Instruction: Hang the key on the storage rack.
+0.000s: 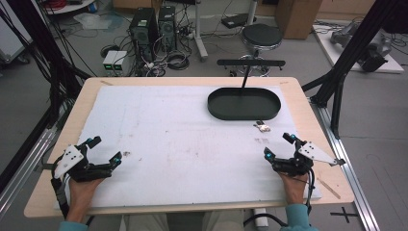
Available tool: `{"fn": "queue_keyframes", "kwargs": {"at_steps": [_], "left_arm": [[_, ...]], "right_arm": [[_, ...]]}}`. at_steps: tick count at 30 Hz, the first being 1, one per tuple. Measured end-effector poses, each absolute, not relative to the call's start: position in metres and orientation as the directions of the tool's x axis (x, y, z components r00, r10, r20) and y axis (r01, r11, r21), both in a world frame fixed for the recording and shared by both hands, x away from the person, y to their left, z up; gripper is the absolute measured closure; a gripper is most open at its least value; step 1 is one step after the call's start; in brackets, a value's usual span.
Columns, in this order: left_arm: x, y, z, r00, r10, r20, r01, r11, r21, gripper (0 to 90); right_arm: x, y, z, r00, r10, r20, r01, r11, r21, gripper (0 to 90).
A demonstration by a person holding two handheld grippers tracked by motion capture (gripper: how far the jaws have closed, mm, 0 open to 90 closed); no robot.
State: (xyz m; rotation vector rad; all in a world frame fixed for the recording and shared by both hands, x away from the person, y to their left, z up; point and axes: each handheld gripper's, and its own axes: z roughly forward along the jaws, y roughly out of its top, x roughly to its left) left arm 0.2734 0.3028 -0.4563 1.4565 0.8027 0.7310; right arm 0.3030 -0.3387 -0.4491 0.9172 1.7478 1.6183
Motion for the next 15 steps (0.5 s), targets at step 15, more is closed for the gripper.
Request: {"fn": "queue_keyframes", "kwargs": {"at_steps": [15], "left_arm": [[0.2737, 0.3027, -0.4562, 0.556, 0.831, -0.028, 0.051, 0.0, 0.999, 1.7]], "right_arm": [[0.3055, -0.3398, -0.4482, -0.61, 0.79, 0.055, 0.12, 0.023, 0.993, 1.4]]}}
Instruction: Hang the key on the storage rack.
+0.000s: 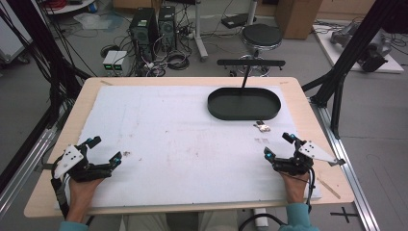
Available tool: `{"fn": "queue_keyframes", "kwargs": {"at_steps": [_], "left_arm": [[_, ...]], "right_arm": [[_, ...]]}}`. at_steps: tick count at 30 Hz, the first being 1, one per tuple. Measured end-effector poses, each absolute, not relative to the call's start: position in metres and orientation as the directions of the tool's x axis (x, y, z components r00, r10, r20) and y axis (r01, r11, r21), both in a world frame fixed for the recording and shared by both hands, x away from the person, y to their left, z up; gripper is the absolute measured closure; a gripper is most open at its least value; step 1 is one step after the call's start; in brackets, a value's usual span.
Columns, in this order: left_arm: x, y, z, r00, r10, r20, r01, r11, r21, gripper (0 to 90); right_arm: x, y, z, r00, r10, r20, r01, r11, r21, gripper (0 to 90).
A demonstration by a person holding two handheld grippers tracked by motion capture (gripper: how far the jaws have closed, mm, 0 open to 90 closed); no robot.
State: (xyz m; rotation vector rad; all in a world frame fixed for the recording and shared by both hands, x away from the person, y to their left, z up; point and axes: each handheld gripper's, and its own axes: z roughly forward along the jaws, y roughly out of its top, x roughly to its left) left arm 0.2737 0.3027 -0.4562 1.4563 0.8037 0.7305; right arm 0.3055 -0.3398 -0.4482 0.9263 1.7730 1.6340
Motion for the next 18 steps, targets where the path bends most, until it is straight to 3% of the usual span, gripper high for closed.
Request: {"fn": "queue_keyframes", "kwargs": {"at_steps": [5, 12, 18], "left_arm": [[0.274, 0.303, -0.456, 0.558, 0.83, -0.024, 0.05, -0.004, 0.999, 1.7], [0.274, 0.303, -0.456, 0.559, 0.829, -0.028, 0.052, -0.002, 0.999, 1.7], [0.274, 0.303, -0.456, 0.558, 0.83, -0.026, 0.051, -0.003, 0.999, 1.7]], "right_arm": [[0.311, -0.345, -0.441, -0.619, 0.783, 0.059, 0.167, 0.058, 0.984, 1.4], [0.323, -0.367, -0.383, -0.669, 0.744, -0.004, 0.133, 0.125, 0.983, 1.4], [0.35, -0.375, -0.332, -0.704, 0.704, -0.093, 0.156, 0.28, 0.947, 1.4]]}}
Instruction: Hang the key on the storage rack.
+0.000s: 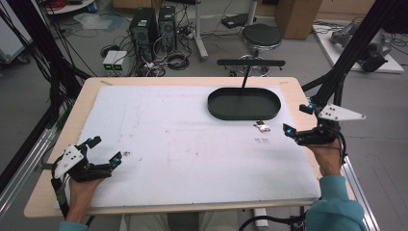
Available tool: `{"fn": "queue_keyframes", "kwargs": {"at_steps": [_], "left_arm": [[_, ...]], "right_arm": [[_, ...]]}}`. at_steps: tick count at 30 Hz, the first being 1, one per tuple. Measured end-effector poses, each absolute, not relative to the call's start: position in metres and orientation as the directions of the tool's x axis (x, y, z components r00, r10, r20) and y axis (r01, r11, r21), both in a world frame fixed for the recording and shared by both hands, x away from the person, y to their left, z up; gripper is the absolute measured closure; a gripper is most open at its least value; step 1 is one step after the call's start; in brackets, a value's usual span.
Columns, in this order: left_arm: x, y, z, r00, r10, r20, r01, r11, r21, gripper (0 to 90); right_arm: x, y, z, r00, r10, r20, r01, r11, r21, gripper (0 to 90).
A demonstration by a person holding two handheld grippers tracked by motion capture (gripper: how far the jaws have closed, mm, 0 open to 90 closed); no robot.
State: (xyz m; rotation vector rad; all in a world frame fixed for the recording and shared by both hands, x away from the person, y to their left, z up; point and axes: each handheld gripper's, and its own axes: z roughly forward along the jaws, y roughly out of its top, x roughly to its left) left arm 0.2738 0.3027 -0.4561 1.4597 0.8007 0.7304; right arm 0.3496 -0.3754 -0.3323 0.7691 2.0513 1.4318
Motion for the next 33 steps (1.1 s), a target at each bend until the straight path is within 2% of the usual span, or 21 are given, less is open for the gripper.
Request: {"fn": "queue_keyframes", "kwargs": {"at_steps": [6, 17, 33], "left_arm": [[0.274, 0.302, -0.456, 0.557, 0.83, -0.025, 0.051, -0.004, 0.999, 1.7], [0.274, 0.302, -0.456, 0.556, 0.831, -0.024, 0.051, -0.005, 0.999, 1.7], [0.273, 0.302, -0.456, 0.558, 0.83, -0.016, 0.048, -0.013, 0.999, 1.7]], "right_arm": [[0.375, -0.369, -0.316, -0.742, 0.66, -0.115, 0.204, 0.386, 0.9, 1.4], [0.411, -0.355, -0.323, -0.819, 0.554, -0.152, 0.27, 0.605, 0.749, 1.5], [0.441, -0.344, -0.352, -0.847, 0.51, -0.147, 0.318, 0.709, 0.629, 1.5]]}}
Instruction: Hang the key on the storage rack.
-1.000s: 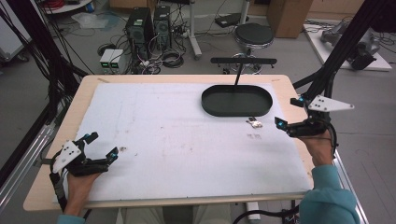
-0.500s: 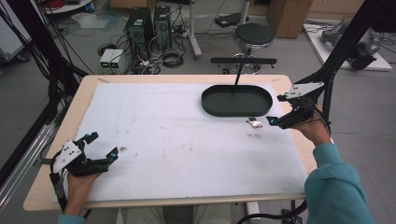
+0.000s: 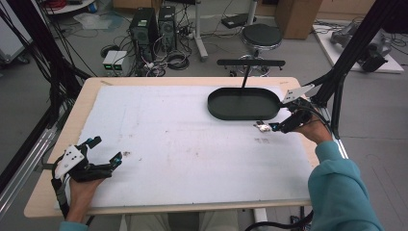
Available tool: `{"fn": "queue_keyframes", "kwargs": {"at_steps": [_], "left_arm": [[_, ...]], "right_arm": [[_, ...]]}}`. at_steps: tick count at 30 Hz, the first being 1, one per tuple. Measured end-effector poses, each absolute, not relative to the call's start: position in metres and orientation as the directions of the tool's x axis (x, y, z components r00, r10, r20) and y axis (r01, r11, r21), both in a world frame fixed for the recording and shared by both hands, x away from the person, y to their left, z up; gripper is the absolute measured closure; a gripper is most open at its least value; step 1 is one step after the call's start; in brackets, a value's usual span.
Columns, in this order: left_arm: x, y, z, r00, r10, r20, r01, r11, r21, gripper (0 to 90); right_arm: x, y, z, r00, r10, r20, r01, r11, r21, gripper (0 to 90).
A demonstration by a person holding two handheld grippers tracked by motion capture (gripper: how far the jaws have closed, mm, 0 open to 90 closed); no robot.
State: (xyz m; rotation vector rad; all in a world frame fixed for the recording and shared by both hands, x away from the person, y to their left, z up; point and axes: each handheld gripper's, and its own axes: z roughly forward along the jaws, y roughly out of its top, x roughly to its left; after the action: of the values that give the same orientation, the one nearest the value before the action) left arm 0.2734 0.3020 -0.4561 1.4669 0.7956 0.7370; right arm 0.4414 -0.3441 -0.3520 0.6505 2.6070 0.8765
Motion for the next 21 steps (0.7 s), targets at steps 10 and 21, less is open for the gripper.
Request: {"fn": "queue_keyframes", "kwargs": {"at_steps": [10, 21], "left_arm": [[0.273, 0.302, -0.456, 0.56, 0.828, -0.015, 0.047, -0.013, 0.999, 1.7], [0.273, 0.302, -0.456, 0.562, 0.827, -0.014, 0.045, -0.014, 0.999, 1.7]], "right_arm": [[0.45, -0.338, -0.367, -0.857, 0.493, -0.149, 0.341, 0.76, 0.554, 2.2], [0.459, -0.335, -0.382, -0.88, 0.463, -0.107, 0.362, 0.799, 0.48, 5.8]]}}
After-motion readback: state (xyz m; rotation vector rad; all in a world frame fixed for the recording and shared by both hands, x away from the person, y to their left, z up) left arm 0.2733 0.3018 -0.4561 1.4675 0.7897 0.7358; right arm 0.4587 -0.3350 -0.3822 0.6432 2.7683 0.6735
